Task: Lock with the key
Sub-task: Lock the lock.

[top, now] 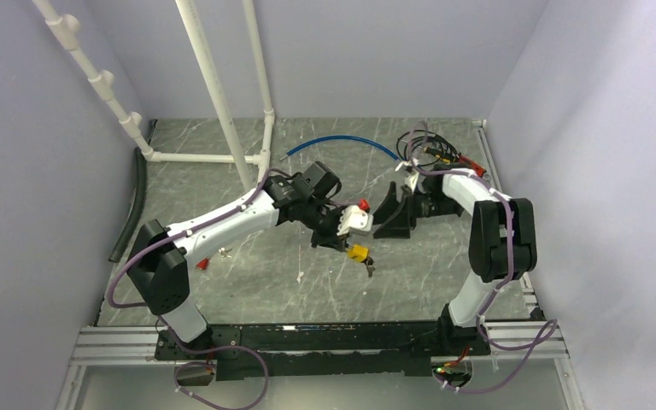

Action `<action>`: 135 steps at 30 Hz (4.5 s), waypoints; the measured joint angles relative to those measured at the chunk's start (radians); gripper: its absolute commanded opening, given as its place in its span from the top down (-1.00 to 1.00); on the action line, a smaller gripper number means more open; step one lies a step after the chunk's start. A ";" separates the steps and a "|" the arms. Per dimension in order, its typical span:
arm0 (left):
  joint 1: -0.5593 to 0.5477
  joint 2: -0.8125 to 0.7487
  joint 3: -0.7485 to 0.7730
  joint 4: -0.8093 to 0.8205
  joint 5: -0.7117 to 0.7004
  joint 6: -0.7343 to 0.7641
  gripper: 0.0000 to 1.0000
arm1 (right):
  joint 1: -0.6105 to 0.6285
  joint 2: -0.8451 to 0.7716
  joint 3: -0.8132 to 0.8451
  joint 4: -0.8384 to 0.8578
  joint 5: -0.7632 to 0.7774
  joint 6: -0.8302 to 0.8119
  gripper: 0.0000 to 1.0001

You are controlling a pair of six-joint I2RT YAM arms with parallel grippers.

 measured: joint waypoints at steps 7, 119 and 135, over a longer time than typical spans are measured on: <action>0.051 0.000 0.034 -0.046 0.032 -0.123 1.00 | -0.257 -0.042 0.028 -0.076 -0.011 0.005 -0.99; 0.298 -0.098 0.118 0.035 0.400 -0.535 0.07 | 0.199 -0.547 -0.206 0.989 0.286 0.866 1.00; 0.250 -0.071 0.101 0.081 0.431 -0.556 0.52 | 0.211 -0.535 -0.206 0.964 0.257 0.862 1.00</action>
